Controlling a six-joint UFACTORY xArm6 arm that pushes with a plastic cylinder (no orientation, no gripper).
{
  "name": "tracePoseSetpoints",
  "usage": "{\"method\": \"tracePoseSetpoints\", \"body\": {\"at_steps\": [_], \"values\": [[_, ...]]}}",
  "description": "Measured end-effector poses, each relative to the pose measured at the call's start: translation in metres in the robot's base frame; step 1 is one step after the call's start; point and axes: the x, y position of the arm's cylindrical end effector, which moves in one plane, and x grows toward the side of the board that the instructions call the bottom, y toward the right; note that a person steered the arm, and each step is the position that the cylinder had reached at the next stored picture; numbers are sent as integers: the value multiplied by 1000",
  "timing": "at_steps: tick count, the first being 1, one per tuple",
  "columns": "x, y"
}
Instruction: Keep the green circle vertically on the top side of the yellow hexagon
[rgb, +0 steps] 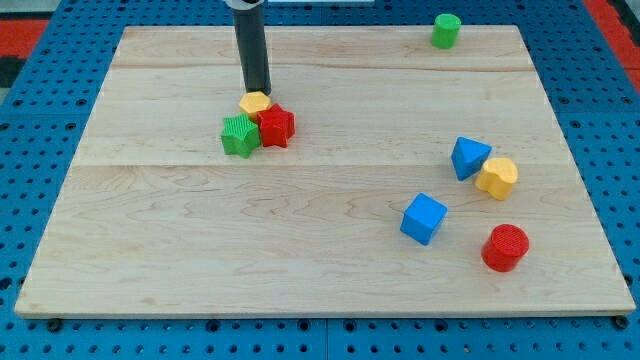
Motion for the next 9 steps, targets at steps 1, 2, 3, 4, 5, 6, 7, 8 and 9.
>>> {"method": "tracePoseSetpoints", "body": {"at_steps": [1, 2, 3, 4, 5, 6, 7, 8, 9], "values": [[-14, 52], [-15, 154], [-56, 259], [-95, 322], [-134, 291], [-110, 212], [-91, 84], [-117, 83], [-86, 38]]}}
